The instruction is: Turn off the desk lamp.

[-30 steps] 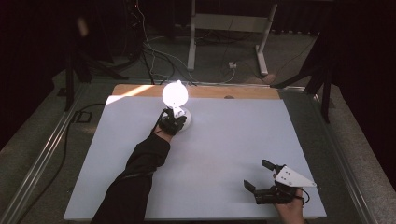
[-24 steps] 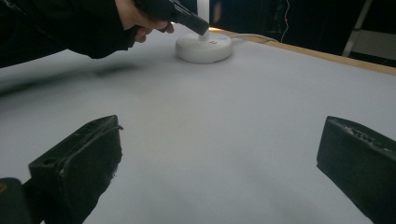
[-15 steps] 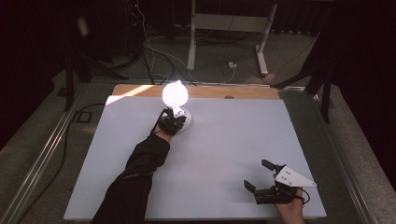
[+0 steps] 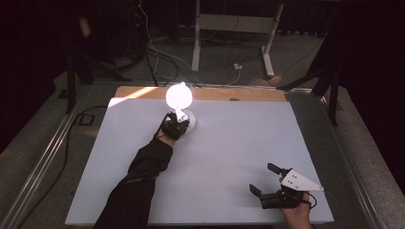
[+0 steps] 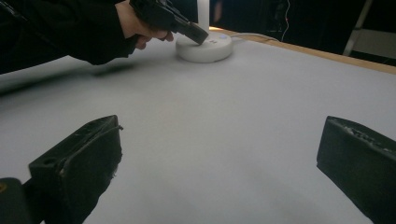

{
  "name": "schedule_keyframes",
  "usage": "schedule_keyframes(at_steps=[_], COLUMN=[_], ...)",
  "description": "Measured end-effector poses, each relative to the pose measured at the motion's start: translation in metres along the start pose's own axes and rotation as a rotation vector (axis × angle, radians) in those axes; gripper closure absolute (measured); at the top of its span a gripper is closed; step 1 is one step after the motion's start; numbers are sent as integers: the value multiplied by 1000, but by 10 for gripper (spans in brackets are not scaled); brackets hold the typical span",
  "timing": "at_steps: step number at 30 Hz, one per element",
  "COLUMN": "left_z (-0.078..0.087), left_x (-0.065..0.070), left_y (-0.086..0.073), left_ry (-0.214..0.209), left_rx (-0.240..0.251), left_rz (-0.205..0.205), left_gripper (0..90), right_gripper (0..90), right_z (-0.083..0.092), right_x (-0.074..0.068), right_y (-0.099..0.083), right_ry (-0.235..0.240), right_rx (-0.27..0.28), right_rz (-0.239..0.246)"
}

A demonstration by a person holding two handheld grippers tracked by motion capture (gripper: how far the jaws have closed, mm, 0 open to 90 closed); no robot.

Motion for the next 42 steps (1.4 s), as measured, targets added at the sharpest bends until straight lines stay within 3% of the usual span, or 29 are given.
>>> schedule_keyframes(at_steps=[14,18,21,29,31,33,35,42], left_z=[0,7,12,21,22,23,25,34], left_x=[1,0,3,7,9,13,16,18], left_y=[1,5,7,10,9,8,7,7], left_ry=[2,-24,-35,-74,-76,-99,-109,-171], left_rx=[-6,22,21,11,-13,-30,-42,-55], left_rz=[-18,25,17,45,46,30,25,61], left_gripper=[900,900,900,869,776,775,667,456], right_gripper=[0,0,0,0,0,0,0,0], right_z=[-1,0,0,0,0,0,0,0], right_x=[-1,0,1,1,2,2,2,1], right_y=[0,0,0,0,0,0,0,0], right_ry=[3,1,1,-3,-3,-2,-3,-4], right_rx=[-5,-1,-1,3,3,4,4,2], right_rz=[0,-1,-6,-6,-6,-8,-9,-7])
Point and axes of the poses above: each handheld gripper's, and its own axes: z roughly backward along the jaws, y roughly out of its top, x roughly to its right, the point moved 7 cm from there along -z, roughly forward along the jaws, and after that the axes turned 10 degrees about -x, right-handed, at the moved point
